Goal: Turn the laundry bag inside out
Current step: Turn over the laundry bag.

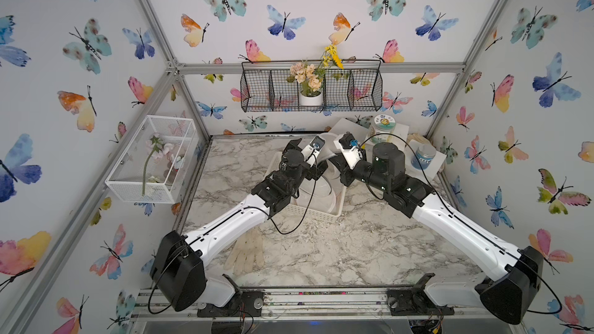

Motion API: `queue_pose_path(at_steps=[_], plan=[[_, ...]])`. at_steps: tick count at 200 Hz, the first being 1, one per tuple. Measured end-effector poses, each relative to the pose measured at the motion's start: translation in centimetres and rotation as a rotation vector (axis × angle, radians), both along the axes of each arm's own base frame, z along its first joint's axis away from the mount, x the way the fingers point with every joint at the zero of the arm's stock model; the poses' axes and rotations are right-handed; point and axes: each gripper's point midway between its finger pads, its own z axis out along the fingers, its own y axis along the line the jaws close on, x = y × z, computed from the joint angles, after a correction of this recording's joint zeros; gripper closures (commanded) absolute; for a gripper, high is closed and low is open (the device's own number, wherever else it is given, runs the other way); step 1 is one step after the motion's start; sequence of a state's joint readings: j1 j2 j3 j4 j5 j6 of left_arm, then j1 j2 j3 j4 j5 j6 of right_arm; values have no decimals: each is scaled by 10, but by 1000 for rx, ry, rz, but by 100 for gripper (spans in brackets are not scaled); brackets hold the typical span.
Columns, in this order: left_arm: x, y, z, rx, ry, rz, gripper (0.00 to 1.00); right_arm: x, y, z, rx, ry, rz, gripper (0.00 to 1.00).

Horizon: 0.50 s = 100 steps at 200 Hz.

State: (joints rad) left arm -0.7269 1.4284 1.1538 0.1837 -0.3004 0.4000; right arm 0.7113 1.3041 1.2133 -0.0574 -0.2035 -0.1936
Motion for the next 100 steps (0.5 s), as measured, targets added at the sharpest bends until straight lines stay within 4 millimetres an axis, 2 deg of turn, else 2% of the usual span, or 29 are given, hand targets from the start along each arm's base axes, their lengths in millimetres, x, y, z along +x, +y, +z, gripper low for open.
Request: queue_pose_path(at_steps=[5, 15, 58, 68, 95, 100], plan=[[0, -1, -1, 8, -1, -9, 1, -3, 0, 0, -16, -24, 20, 98], [2, 0, -1, 30, -10, -26, 7, -9, 1, 0, -44, -66, 57, 98], [-1, -5, -5, 69, -31, -149, 46, -20, 3, -3, -78, -133, 131, 98], [-5, -7, -7, 67, -26, -181, 57, -21, 3, -7, -72, -124, 133, 98], [-21, -13, -10, 67, -1, -270, 100, -24, -3, -24, -36, -57, 100, 98], [-25, -15, -10, 61, 8, -288, 100, -24, -4, -26, -29, -42, 86, 98]])
